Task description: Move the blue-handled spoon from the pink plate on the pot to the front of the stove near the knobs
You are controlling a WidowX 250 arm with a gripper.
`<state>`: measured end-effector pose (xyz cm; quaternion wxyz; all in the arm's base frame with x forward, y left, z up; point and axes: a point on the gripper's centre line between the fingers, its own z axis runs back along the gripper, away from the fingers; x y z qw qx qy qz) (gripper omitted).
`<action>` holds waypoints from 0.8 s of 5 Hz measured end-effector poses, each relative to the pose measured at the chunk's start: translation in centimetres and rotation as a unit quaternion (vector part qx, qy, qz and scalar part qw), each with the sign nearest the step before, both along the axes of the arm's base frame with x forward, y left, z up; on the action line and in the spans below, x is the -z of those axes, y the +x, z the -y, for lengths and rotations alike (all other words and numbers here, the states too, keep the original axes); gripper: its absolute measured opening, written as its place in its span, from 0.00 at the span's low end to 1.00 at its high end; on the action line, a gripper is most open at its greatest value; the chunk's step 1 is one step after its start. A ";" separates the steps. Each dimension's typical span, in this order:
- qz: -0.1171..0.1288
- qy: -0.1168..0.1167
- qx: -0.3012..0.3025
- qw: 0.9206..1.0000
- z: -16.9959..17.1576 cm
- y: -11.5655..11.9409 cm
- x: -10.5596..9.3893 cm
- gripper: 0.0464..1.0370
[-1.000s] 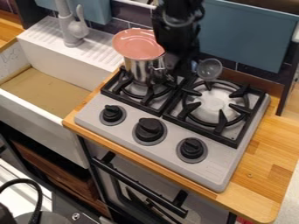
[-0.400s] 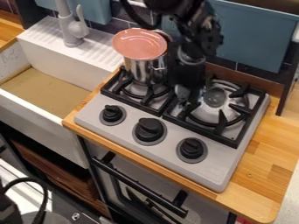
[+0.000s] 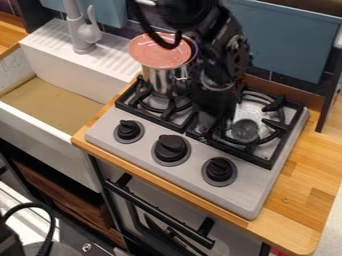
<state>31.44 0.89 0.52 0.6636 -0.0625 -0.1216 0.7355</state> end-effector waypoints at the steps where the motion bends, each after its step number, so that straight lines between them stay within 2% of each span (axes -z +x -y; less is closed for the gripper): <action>1: -0.006 0.002 0.008 1.000 -0.8 -0.7 0.0 0.27; 3: 0.001 0.018 0.022 1.000 -2.1 -1.6 0.9 0.27; 4: 0.010 0.027 0.021 0.999 -2.2 -1.8 1.1 0.31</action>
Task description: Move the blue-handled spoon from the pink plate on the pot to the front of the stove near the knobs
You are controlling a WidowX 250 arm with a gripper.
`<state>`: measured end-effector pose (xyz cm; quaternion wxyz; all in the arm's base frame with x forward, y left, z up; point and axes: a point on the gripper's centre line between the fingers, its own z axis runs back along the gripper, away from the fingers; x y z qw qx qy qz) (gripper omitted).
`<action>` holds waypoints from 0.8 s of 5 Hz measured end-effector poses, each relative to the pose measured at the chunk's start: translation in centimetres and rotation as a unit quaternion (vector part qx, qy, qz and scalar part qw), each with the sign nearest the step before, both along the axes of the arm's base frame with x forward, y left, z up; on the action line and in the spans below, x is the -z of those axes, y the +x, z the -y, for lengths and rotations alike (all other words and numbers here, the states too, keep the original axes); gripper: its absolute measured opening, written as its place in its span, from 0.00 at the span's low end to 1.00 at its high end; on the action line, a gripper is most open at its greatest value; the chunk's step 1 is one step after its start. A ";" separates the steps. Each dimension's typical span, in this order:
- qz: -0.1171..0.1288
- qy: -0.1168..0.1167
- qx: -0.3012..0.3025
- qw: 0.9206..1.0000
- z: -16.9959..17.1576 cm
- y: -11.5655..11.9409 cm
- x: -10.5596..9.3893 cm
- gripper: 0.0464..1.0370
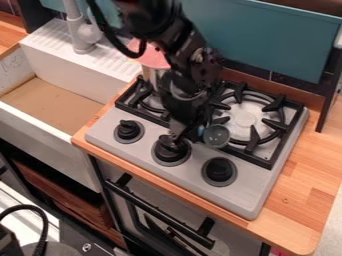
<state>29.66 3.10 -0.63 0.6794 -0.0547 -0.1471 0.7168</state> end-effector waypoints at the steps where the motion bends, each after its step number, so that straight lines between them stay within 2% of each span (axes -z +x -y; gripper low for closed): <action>1: -0.011 0.012 -0.008 1.000 0.0 0.0 0.7 0.60; 2: -0.016 0.026 -0.010 0.999 -0.3 -0.1 0.6 0.88; 3: -0.020 0.025 -0.010 0.999 -0.2 0.3 0.3 0.96; 4: -0.031 0.012 0.003 0.999 -0.2 0.0 -0.3 0.96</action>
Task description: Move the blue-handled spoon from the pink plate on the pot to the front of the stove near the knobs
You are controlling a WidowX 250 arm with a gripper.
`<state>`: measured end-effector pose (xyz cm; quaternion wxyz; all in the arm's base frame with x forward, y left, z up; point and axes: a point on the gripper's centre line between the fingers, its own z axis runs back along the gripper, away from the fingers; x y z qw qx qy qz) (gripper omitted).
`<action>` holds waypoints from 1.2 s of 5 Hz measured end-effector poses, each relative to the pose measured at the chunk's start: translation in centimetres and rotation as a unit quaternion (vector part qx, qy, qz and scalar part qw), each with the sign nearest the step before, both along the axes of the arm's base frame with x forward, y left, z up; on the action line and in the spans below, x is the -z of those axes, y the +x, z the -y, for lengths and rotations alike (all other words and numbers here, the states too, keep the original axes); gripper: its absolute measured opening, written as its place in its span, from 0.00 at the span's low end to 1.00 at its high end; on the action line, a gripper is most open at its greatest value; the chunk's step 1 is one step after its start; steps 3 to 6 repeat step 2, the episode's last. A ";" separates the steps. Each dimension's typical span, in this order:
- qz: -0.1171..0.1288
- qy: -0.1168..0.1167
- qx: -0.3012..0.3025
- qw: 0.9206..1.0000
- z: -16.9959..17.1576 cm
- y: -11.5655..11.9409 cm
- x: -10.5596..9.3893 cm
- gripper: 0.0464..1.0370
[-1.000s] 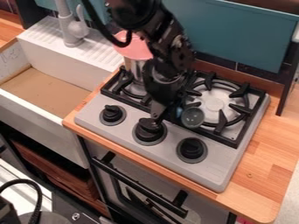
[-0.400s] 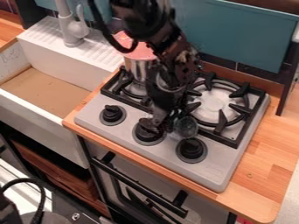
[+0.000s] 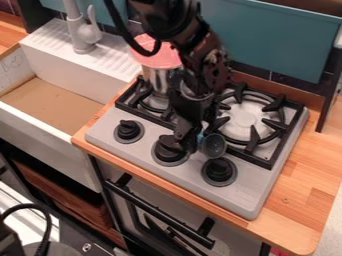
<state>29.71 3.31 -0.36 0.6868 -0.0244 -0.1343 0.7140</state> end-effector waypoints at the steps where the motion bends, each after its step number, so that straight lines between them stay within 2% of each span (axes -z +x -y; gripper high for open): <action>1: 0.035 -0.011 0.017 0.999 -0.5 0.8 -2.3 0.96; 2: 0.062 -0.035 0.045 0.996 -1.7 2.3 -3.6 0.96; 6: 0.062 -0.035 0.045 0.996 -1.7 2.3 -3.6 0.96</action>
